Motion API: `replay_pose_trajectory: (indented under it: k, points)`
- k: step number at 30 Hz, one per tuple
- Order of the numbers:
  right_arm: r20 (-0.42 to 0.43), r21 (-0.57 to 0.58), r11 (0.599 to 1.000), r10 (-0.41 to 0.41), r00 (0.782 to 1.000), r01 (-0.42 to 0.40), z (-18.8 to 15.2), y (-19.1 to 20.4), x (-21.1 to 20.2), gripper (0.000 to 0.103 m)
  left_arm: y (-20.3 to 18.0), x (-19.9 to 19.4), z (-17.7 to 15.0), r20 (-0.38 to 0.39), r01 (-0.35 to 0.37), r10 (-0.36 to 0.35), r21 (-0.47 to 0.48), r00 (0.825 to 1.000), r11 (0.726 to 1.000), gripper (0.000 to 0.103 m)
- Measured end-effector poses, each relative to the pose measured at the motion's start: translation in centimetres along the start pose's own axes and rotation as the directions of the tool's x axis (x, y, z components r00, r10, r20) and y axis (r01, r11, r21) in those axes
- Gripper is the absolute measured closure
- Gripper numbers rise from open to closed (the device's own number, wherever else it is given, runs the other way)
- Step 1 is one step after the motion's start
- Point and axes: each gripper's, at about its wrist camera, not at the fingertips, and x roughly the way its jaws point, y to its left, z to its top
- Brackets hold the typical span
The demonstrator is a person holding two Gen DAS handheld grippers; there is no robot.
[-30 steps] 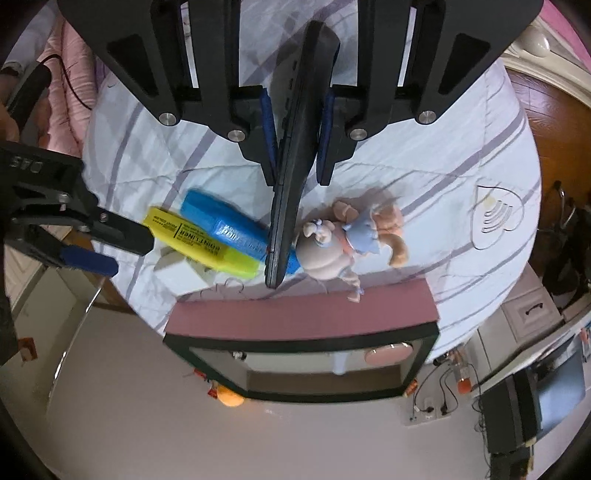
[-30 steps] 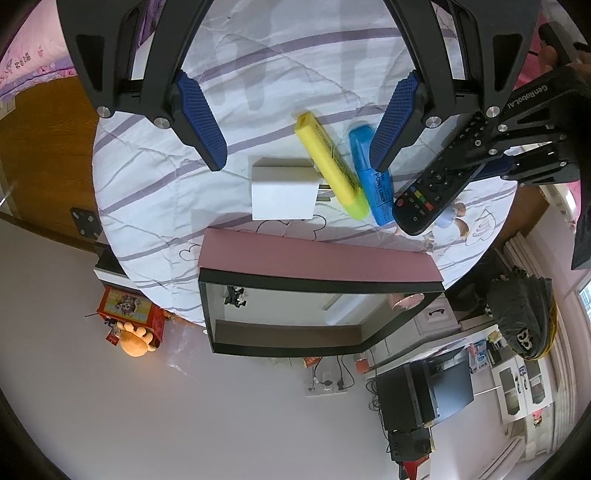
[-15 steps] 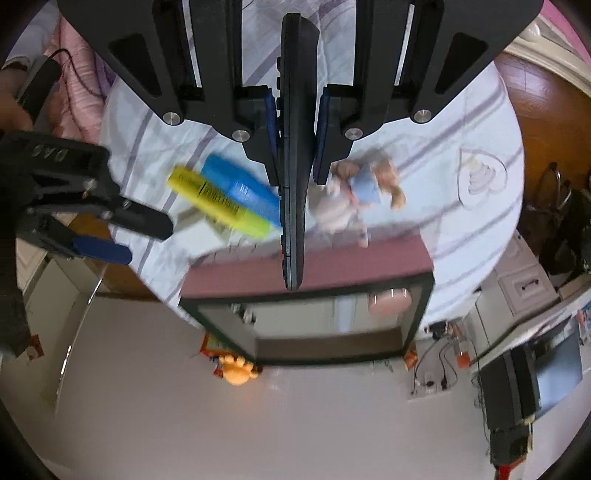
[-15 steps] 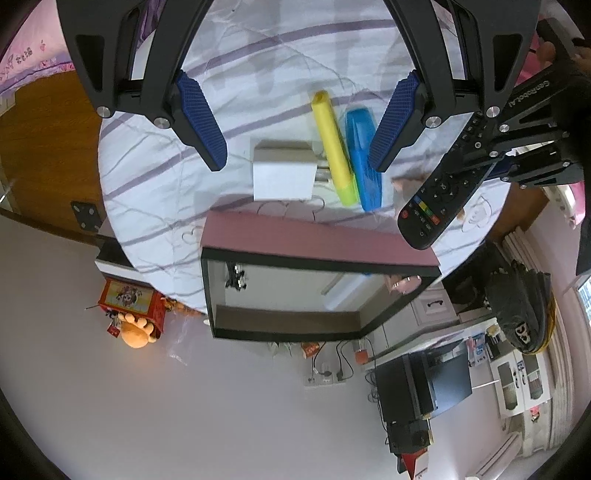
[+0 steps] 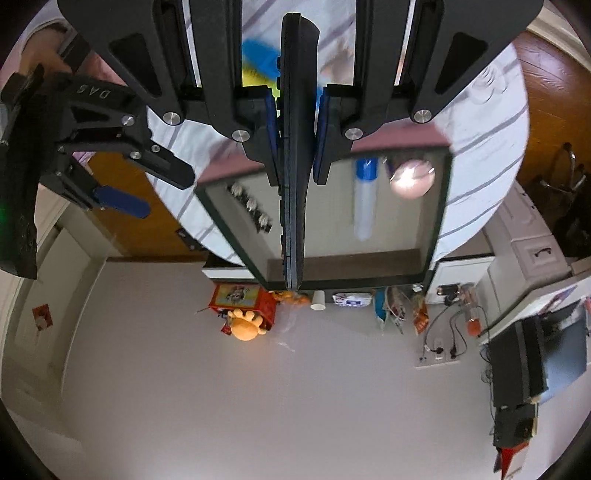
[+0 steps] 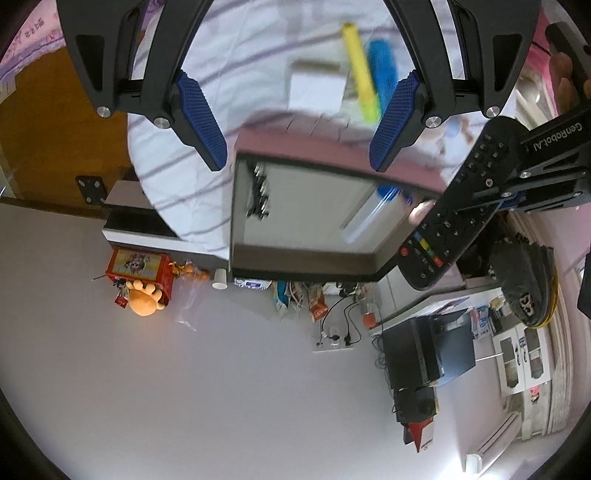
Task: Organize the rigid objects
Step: 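Lift the black remote with the left gripper and lower it into the box, then open the left gripper and withdraw it from the box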
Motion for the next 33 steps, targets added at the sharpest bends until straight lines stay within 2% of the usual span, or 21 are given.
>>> replay_pose_trajectory:
  k: [6, 13, 21, 29, 31, 33]
  points:
    - [0.009, 0.006, 1.0, -0.003, 1.0, 0.003, 2.7, -1.9, 3.4, 0.022, 0.2, 5.8, 2.7, -0.047, 0.039, -0.041, -0.06, 0.998, 0.997, 0.086]
    - [-0.014, 0.026, 1.0, -0.002, 1.0, 0.003, 4.0, -4.5, 7.4, 0.022, 1.8, 12.4, 4.4, -0.101, 0.014, -0.029, -0.143, 0.994, 0.99, 0.086]
    - [-0.065, 0.02, 1.0, 0.013, 0.998, -0.011, 4.1, -5.1, 11.1, 0.022, 3.8, 16.3, 2.5, -0.189, 0.02, -0.073, -0.266, 0.979, 0.964, 0.086]
    - [-0.1, -0.007, 1.0, 0.028, 0.995, -0.029, 4.0, -3.8, 12.5, 0.022, 4.4, 15.9, 1.6, -0.225, -0.088, 0.04, -0.206, 0.973, 0.975, 0.083]
    - [-0.103, -0.022, 1.0, 0.003, 0.995, -0.005, 4.0, -3.4, 12.7, 0.021, 4.6, 15.7, 1.4, -0.235, -0.111, 0.065, -0.189, 0.97, 0.976, 0.077]
    - [-0.104, -0.015, 1.0, 0.0, 0.995, -0.002, 4.1, -3.3, 12.7, 0.02, 4.5, 15.6, 1.3, -0.242, -0.118, 0.076, -0.165, 0.967, 0.979, 0.052]
